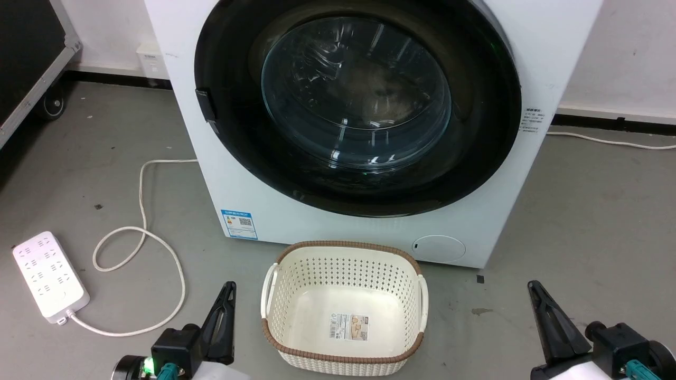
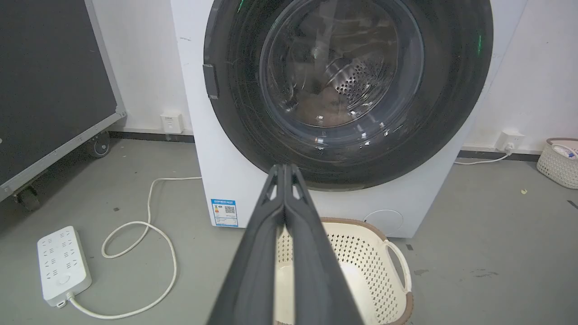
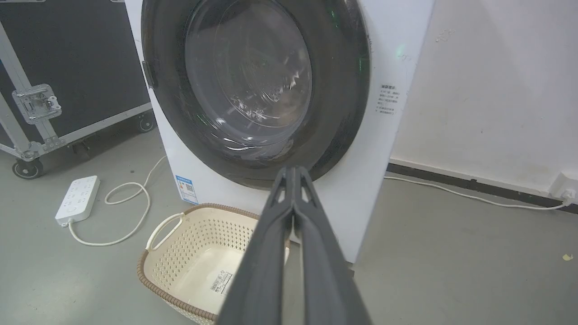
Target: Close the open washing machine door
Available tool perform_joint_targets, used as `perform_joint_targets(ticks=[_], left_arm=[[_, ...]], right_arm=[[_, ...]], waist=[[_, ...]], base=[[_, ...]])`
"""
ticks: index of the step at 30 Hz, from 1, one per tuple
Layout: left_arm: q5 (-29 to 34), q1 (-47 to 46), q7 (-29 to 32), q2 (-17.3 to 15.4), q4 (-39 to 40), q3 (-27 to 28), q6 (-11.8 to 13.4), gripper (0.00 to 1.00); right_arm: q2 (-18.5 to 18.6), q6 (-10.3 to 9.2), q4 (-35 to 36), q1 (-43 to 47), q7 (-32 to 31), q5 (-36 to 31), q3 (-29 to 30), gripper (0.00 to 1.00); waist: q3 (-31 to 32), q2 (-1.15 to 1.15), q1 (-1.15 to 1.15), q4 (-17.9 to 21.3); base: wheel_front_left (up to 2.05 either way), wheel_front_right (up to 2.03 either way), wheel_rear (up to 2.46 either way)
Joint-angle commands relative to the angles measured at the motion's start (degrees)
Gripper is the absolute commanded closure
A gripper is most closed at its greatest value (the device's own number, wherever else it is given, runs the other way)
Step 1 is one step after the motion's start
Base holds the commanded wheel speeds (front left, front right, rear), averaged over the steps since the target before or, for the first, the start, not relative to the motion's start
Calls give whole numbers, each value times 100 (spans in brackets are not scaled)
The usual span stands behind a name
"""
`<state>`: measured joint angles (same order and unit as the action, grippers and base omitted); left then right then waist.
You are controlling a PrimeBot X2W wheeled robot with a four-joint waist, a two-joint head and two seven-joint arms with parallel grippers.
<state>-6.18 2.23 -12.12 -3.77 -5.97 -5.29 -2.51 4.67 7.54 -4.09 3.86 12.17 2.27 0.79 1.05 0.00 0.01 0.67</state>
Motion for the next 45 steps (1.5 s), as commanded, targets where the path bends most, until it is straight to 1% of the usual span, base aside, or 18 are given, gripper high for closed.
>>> perform_joint_targets(ticks=[1, 45], left_arm=[[46, -41, 41, 15, 34, 20, 28, 100], [309, -125, 579, 49, 293, 254, 130, 100]], right_arm=[[-33, -1, 43, -61, -39, -29, -6, 100], [-101, -3, 211, -210, -580, -120, -39, 100]], waist=[[-1, 0, 0, -1], [-49, 0, 0, -31]], base=[[0, 0, 0], [0, 0, 0]])
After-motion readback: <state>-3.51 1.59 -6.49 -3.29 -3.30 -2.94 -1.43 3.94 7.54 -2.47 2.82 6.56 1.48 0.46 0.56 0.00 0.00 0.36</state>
